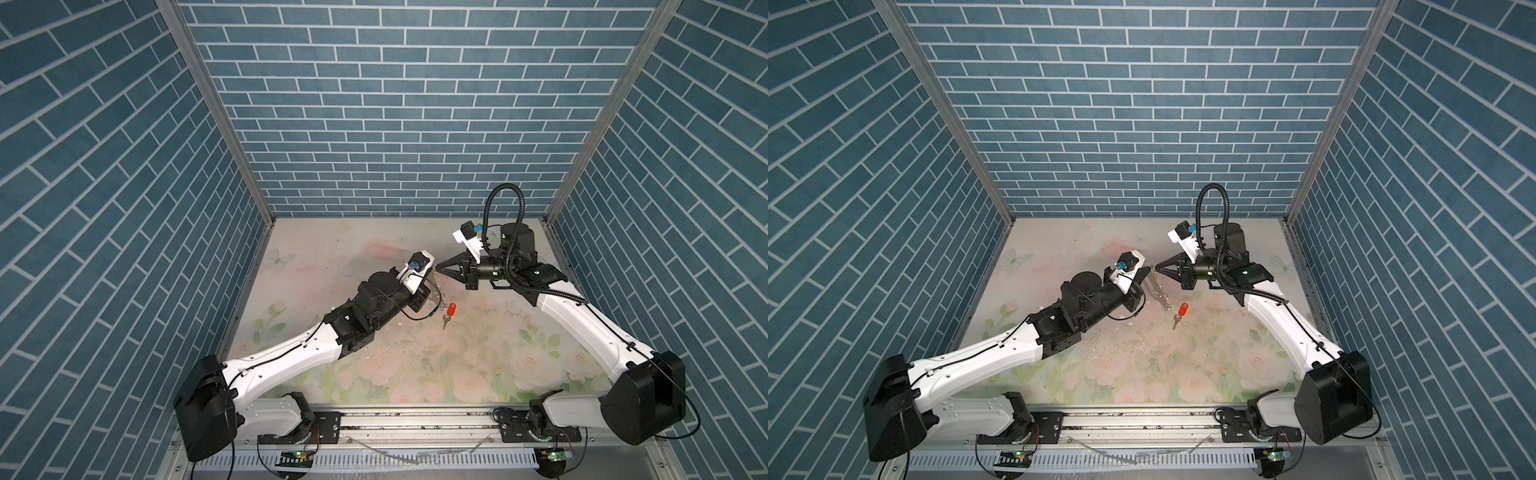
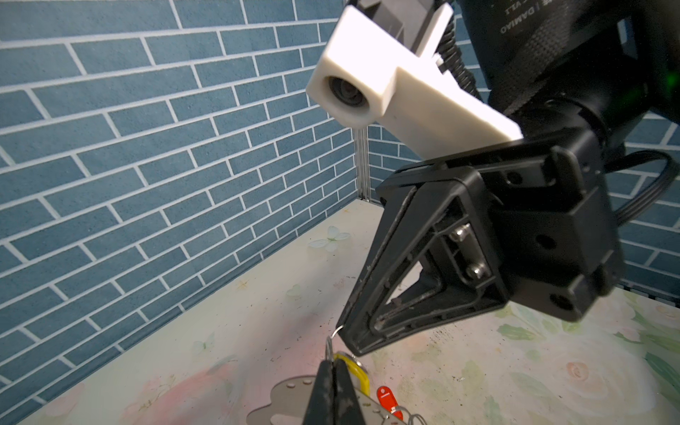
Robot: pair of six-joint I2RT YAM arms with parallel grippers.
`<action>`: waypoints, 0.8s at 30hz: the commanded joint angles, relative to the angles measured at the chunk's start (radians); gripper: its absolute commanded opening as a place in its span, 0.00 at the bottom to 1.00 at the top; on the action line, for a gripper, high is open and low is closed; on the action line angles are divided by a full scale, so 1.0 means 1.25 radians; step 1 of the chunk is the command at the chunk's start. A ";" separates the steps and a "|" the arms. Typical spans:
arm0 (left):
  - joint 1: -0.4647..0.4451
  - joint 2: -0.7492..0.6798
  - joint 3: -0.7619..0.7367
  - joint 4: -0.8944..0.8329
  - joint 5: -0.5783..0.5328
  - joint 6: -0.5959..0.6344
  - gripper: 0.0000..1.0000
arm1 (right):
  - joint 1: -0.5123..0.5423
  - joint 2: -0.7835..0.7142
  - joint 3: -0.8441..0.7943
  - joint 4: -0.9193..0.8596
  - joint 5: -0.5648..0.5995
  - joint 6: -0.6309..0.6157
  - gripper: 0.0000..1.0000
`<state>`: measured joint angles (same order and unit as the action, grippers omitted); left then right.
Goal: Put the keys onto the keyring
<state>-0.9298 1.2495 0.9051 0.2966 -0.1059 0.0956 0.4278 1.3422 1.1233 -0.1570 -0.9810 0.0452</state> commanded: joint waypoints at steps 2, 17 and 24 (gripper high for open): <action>-0.006 -0.008 0.020 -0.006 0.031 0.009 0.00 | 0.003 -0.014 0.050 0.007 0.018 -0.014 0.00; -0.007 -0.016 0.012 -0.003 0.069 0.019 0.00 | 0.000 0.001 0.073 -0.002 0.045 0.013 0.00; -0.007 -0.029 -0.003 0.014 0.084 0.024 0.00 | 0.000 0.014 0.088 -0.020 0.053 0.018 0.00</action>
<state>-0.9268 1.2415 0.9096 0.3035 -0.0826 0.1139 0.4294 1.3445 1.1717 -0.2062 -0.9569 0.0555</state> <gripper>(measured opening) 0.047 0.045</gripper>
